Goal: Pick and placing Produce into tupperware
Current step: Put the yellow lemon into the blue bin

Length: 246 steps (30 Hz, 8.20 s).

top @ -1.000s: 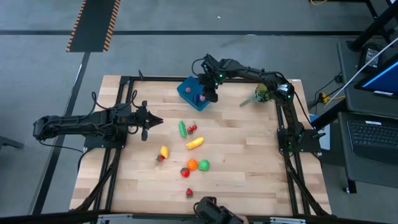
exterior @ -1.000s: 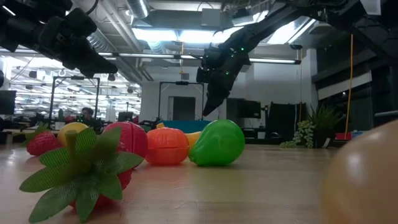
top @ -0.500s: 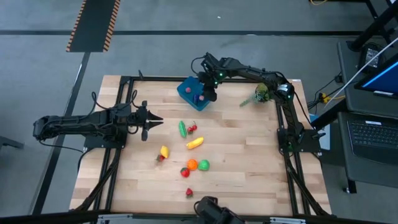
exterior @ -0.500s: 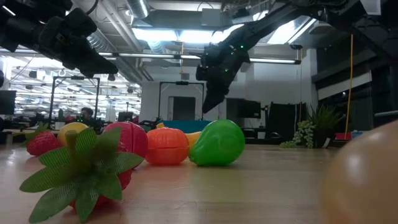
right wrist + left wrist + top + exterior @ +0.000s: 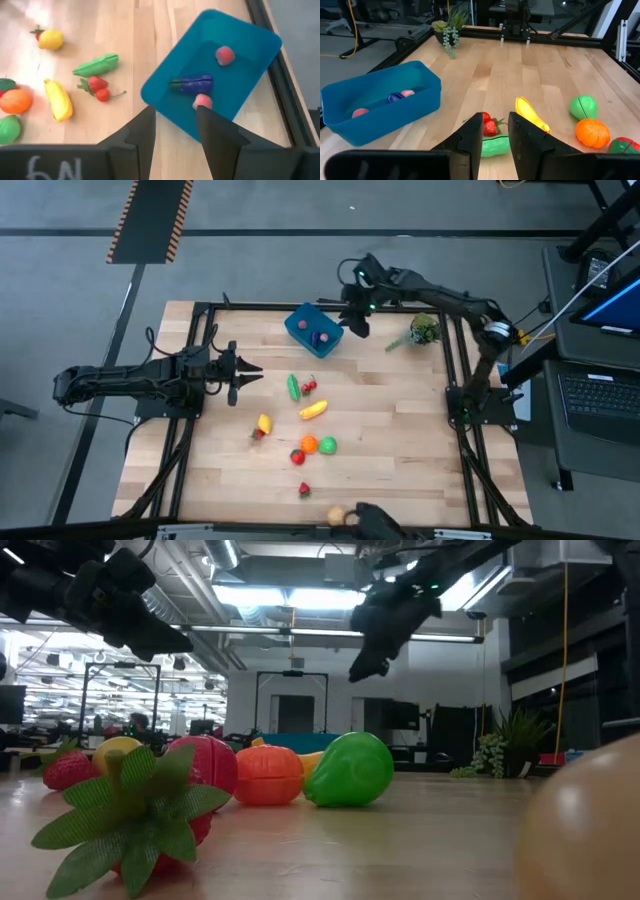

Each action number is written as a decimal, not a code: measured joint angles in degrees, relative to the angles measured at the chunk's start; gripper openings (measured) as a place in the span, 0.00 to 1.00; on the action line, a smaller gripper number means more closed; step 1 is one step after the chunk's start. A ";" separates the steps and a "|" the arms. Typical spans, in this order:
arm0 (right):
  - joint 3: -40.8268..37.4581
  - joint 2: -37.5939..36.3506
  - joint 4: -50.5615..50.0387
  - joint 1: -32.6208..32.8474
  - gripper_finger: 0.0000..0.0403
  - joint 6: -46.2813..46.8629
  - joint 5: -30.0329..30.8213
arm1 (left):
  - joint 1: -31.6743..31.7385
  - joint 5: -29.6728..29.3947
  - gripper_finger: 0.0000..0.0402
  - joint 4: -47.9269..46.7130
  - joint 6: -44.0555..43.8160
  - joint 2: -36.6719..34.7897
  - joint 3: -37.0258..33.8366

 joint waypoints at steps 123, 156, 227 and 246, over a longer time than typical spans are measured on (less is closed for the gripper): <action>-37.92 -19.92 37.62 7.04 0.36 13.86 -0.04 | -19.77 -17.99 0.98 -34.97 1.68 41.02 34.75; -37.90 -19.92 37.60 8.35 0.36 12.74 -0.02 | -27.92 -17.73 0.98 -35.47 -0.07 49.37 34.75; -37.90 -19.92 40.68 16.24 0.36 17.13 0.04 | -33.31 -14.71 0.98 -33.27 11.72 60.46 34.80; -37.90 -19.92 40.50 16.26 0.36 16.89 0.02 | -30.23 -11.68 0.98 -30.97 -9.94 64.50 34.75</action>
